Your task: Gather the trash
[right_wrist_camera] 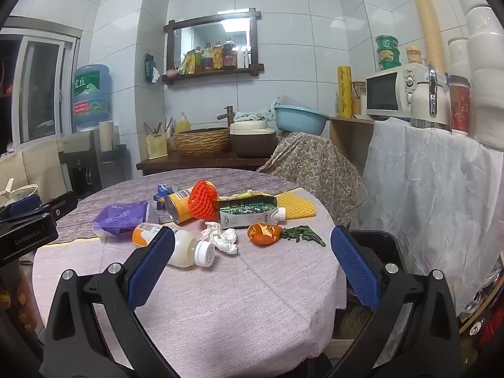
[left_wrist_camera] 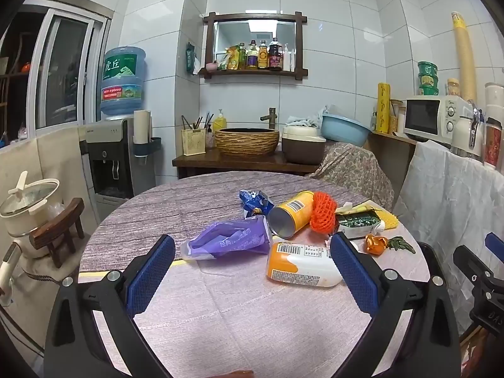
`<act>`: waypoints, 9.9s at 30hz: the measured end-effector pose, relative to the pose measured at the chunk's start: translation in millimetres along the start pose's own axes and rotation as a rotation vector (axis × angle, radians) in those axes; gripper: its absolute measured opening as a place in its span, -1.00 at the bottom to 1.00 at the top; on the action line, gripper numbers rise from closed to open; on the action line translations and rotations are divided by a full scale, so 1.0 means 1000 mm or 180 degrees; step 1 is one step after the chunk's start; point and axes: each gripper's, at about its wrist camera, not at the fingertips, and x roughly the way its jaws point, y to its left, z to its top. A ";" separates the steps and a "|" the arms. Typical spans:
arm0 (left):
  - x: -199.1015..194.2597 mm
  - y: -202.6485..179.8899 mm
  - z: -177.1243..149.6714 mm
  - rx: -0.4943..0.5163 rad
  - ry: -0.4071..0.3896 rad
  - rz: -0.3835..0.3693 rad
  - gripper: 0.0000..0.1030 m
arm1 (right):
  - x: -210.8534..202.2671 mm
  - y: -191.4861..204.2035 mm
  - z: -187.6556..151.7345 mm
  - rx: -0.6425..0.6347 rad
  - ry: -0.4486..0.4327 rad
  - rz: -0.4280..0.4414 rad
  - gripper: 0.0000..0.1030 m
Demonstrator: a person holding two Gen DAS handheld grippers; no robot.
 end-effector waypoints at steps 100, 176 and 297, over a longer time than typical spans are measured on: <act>0.113 0.051 -0.033 0.0800 0.1288 -0.0134 0.90 | 0.188 0.127 -0.017 -0.2661 0.1490 0.1698 0.90; 0.227 -0.447 -0.043 0.1536 0.2192 -0.2485 -0.60 | 0.120 -0.304 -0.030 0.0975 0.0729 -0.1111 0.20; 0.209 -0.131 -0.032 0.0692 0.1850 -0.1288 0.68 | 0.245 -0.139 -0.025 -0.0013 0.1592 0.0606 -0.74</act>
